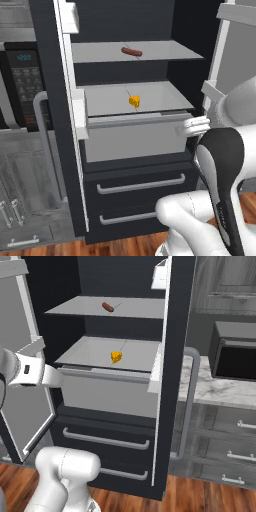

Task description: Retrieve the sausage and cheese from the fridge and place them on the cutting board on the counter.

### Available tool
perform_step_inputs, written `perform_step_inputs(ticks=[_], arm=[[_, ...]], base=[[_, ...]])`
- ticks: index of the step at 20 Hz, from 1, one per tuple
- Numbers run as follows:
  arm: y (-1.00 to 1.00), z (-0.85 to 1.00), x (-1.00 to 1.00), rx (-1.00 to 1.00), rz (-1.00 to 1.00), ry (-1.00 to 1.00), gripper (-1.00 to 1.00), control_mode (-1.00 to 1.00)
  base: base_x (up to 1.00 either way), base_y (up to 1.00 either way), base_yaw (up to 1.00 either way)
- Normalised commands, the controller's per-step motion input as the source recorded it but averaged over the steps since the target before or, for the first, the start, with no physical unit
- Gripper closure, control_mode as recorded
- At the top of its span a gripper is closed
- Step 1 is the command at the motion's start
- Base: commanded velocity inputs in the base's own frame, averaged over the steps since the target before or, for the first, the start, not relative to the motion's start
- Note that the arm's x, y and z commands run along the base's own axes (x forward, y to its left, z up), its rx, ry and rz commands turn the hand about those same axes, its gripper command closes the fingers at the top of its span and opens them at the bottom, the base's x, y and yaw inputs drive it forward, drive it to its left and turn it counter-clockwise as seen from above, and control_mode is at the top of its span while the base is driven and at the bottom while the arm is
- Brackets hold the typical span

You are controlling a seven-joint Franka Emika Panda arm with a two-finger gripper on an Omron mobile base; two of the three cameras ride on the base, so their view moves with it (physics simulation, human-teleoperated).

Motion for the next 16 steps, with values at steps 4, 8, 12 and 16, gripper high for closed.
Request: perform_step_inputs(ticks=[4, 8, 12, 16], arm=[[-0.06, 0.24, -0.56, -0.01, 0.03, -0.1, -1.0, -1.0], [-0.19, 0.13, -0.37, 0.0, 0.08, -0.09, -1.0, -1.0], [-0.03, 0.0, -0.12, 0.0, 0.12, -0.17, -1.0, -1.0], [-0.01, 0.0, -0.06, -0.01, 0.03, -0.29, -1.0, -1.0]], base=[[0.0, 0.0, 0.0], [0.0, 0.0, 0.0], [0.0, 0.0, 0.0], [0.0, 0.0, 0.0]])
